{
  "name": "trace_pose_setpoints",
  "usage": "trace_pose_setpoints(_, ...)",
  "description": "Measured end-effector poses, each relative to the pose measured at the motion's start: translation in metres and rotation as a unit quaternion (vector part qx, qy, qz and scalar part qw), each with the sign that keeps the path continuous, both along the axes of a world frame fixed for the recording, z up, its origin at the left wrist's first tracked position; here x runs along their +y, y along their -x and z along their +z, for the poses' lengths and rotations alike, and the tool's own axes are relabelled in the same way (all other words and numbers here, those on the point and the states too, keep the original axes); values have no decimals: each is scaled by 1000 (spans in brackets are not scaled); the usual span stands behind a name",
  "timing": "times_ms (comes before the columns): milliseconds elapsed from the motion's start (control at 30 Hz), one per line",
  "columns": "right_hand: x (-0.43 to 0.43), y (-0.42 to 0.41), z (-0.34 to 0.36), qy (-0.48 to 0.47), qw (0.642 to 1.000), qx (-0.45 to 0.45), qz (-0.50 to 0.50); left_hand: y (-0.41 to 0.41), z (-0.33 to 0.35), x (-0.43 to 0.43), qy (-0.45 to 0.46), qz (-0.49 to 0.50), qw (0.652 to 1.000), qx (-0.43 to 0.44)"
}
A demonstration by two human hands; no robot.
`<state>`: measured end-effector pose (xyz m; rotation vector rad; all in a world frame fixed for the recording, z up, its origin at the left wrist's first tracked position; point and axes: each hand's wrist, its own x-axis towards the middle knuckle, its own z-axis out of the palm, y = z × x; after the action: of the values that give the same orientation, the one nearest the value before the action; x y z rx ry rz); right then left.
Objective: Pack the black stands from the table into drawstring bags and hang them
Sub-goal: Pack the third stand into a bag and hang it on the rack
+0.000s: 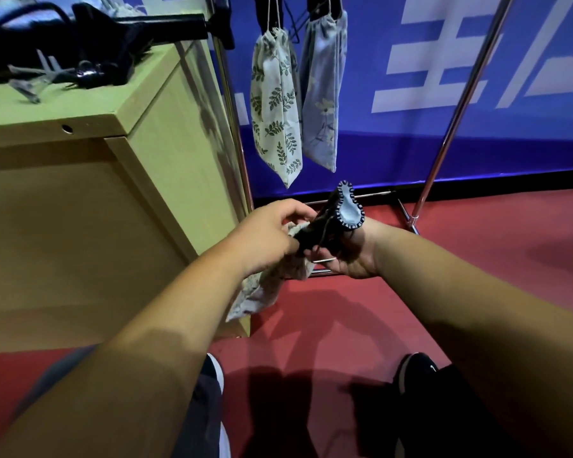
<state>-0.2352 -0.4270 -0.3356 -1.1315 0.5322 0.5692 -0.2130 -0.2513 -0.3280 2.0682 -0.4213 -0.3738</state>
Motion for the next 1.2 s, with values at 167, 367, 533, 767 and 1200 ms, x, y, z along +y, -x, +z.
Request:
trace_pose_setpoints(167, 8, -3, -9, 131, 984, -19, 120, -2, -3, 1, -65, -15, 995, -70)
trace_pose_setpoints(367, 10, -7, -8, 198, 970, -40, 132, -10, 7, 10, -36, 42, 996, -66)
trace_pose_setpoints(533, 0, -12, -15, 484, 858, -90, 146, -12, 17, 18, 100, 81, 992, 8)
trace_pose_setpoints(767, 2, -9, -16, 547, 802, -90, 222, -11, 18, 20, 135, 60, 988, 37)
trace_pose_setpoints(1200, -1, -25, -17, 433, 872, -221, 50, -7, 25, 28, 37, 33, 999, -8)
